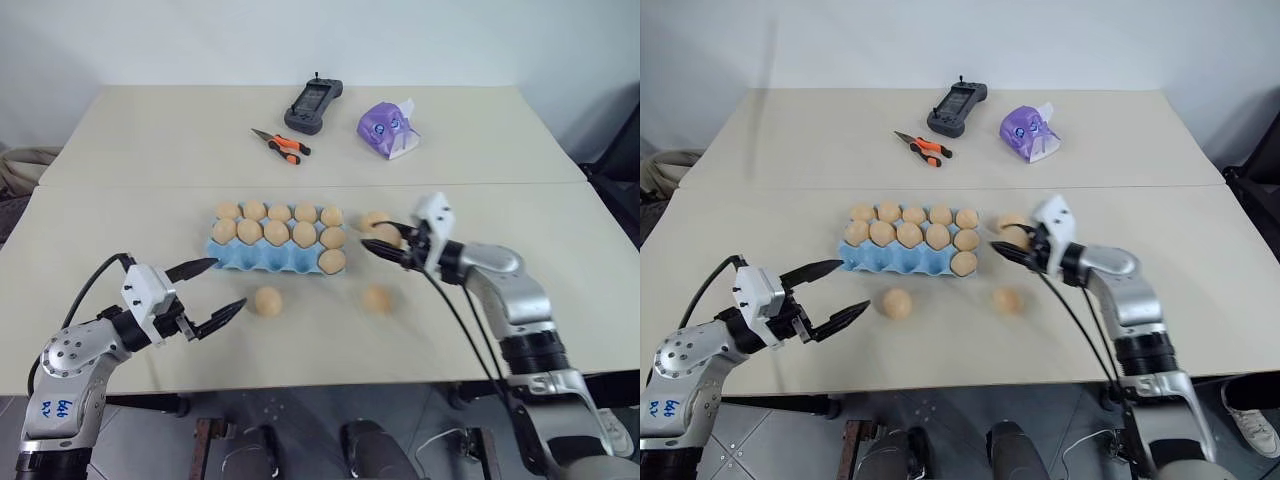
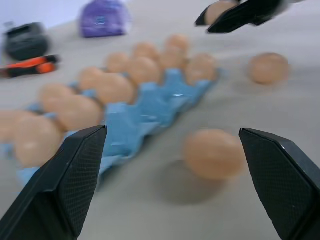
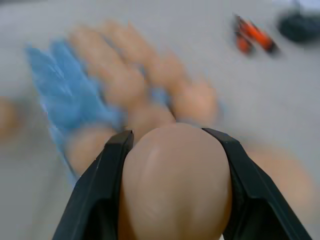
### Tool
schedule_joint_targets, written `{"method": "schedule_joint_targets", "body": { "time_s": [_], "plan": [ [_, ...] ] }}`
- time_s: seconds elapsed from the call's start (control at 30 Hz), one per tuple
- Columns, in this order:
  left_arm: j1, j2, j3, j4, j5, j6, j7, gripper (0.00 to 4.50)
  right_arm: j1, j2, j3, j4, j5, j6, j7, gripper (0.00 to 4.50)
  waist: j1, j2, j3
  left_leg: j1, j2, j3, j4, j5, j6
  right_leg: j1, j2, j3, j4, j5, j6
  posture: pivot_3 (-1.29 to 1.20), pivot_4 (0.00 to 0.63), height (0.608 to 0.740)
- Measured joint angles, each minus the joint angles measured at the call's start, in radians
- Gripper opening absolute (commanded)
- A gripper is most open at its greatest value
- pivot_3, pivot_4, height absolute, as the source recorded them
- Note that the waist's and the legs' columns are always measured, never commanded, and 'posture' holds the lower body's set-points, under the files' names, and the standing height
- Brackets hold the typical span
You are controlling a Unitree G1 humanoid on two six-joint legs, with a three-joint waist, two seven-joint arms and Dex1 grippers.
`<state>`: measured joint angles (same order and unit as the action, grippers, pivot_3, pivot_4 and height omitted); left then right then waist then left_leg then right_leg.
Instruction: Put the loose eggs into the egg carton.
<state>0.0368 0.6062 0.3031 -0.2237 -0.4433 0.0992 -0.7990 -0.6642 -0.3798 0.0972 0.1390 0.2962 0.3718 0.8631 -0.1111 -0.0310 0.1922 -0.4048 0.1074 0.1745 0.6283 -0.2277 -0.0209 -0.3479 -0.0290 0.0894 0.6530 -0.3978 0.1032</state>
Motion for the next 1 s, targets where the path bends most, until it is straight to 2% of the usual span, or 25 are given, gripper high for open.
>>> {"method": "schedule_joint_targets", "body": {
  "time_s": [0.23, 0.5, 0.63, 0.73, 0.9, 1.0],
  "plan": [
    [0.084, -0.006, 0.055, 0.006, 0.000, 0.003, 0.051, 4.50, -0.108, 0.145, 0.129, 0.110, -0.079, 0.019, -0.045, 1.79, 0.002, 0.000, 0.000, -0.004, -0.002, 0.001, 0.000, 0.001, -0.001, -0.005, 0.001, 0.000, 0.001, -0.001, -0.001, 0.00, 0.150, 0.740],
    [0.090, -0.010, 0.065, -0.006, 0.000, 0.003, 0.080, 4.50, -0.129, 0.204, 0.134, 0.173, -0.095, -0.005, -0.040, 4.49, -0.001, -0.001, 0.000, -0.005, -0.002, 0.002, -0.002, 0.002, -0.001, -0.008, 0.000, 0.000, 0.002, 0.000, -0.001, 0.00, 0.150, 0.740],
    [0.081, -0.010, 0.059, -0.012, 0.000, 0.004, 0.079, 4.50, -0.094, 0.178, 0.123, 0.073, -0.063, 0.017, -0.013, 4.49, 0.000, -0.001, 0.000, -0.007, -0.002, 0.002, -0.004, 0.002, -0.002, -0.010, 0.000, 0.000, 0.002, -0.001, -0.001, 0.00, 0.150, 0.740],
    [0.050, -0.009, 0.032, -0.015, 0.000, 0.005, 0.068, 4.50, -0.036, 0.096, 0.067, -0.038, -0.020, 0.026, 0.017, 4.49, 0.009, -0.001, 0.000, -0.009, -0.004, 0.001, -0.004, 0.002, -0.002, -0.011, 0.000, -0.001, 0.000, -0.001, -0.001, 0.00, 0.150, 0.740],
    [-0.012, -0.004, -0.031, 0.004, 0.013, -0.001, 0.023, 4.50, 0.194, -0.085, -0.104, -0.178, 0.035, 0.023, 0.034, 4.49, 0.029, -0.002, -0.001, -0.010, -0.005, 0.001, -0.004, 0.001, 0.000, -0.010, 0.000, -0.001, -0.004, -0.001, -0.001, 0.00, 0.150, 0.740],
    [-0.046, 0.003, -0.069, 0.022, 0.023, -0.014, -0.014, 4.50, 0.354, -0.141, -0.223, -0.234, 0.060, -0.015, 0.029, 4.49, 0.030, -0.002, -0.001, -0.009, -0.005, 0.001, -0.006, 0.001, 0.000, -0.010, 0.000, -0.001, -0.005, -0.001, -0.001, 0.00, 0.150, 0.740]
  ]
}}
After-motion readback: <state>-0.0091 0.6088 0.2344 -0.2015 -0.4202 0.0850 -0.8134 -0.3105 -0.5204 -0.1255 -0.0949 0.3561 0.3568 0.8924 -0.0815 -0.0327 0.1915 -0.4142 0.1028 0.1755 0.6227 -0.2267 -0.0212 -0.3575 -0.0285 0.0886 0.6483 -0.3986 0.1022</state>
